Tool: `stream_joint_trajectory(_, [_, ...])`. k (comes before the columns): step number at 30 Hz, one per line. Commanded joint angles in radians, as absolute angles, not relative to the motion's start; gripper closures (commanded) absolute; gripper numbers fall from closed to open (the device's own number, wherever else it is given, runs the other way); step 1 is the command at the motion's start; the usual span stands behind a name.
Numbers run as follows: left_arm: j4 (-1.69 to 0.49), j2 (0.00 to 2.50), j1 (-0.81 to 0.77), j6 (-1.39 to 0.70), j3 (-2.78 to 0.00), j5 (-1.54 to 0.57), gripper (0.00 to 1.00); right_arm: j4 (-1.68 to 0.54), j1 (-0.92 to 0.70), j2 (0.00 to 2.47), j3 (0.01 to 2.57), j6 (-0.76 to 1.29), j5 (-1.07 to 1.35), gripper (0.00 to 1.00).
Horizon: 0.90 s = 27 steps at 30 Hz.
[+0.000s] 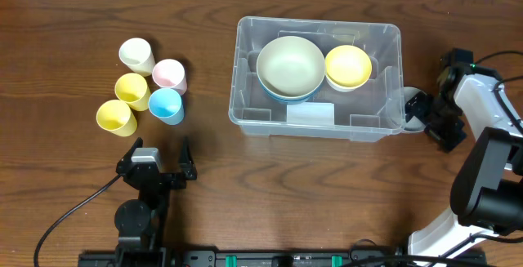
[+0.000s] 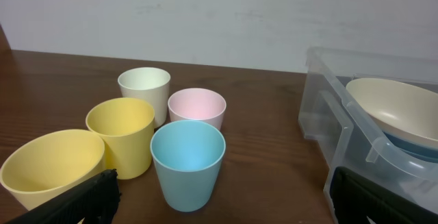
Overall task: Pack container
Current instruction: 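Move the right gripper to the grey bowl and grip its rim, then lower the grey bowl onto the yellow bowl in the bin, release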
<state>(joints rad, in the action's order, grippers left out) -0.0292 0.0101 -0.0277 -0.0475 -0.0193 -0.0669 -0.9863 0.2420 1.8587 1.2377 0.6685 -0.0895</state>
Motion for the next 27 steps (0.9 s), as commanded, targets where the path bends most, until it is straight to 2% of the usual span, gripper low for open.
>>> stream_joint_trajectory(1, [-0.066, 0.004, -0.023, -0.031, -0.004, -0.073, 0.02, -0.950, 0.247, 1.864, 1.208, 0.661, -0.077, 0.01])
stream_joint_trajectory(5, [-0.066, 0.004, -0.023, -0.031, -0.004, -0.073, 0.02, -0.888, 0.257, 1.864, 1.180, 0.682, -0.078, 0.01])
stream_joint_trajectory(6, [-0.066, 0.004, -0.023, -0.031, -0.004, -0.073, 0.02, -0.872, 0.262, 1.864, 1.172, 0.688, -0.078, 0.06])
stream_joint_trajectory(8, [-0.066, 0.004, -0.023, -0.031, -0.004, -0.073, 0.02, -0.838, 0.271, 1.864, 1.155, 0.700, -0.078, 0.16])
stream_joint_trajectory(11, [-0.066, 0.004, -0.023, -0.031, -0.004, -0.073, 0.02, -0.818, 0.287, 1.864, 1.139, 0.722, -0.077, 0.39])
stream_joint_trajectory(16, [-0.066, 0.004, -0.023, -0.031, -0.004, -0.073, 0.02, -0.812, 0.317, 1.864, 1.137, 0.729, -0.076, 0.66])
stream_joint_trajectory(20, [-0.066, 0.004, -0.023, -0.031, -0.004, -0.073, 0.02, -0.798, 0.357, 1.864, 1.137, 0.732, -0.031, 0.95])
stream_joint_trajectory(21, [-0.066, 0.004, -0.023, -0.031, -0.004, -0.073, 0.02, -0.795, 0.366, 1.864, 1.137, 0.732, -0.019, 0.99])
stream_joint_trajectory(27, [-0.066, 0.004, -0.023, -0.031, -0.004, -0.073, 0.02, -0.783, 0.439, 1.863, 1.152, 0.729, 0.017, 0.99])
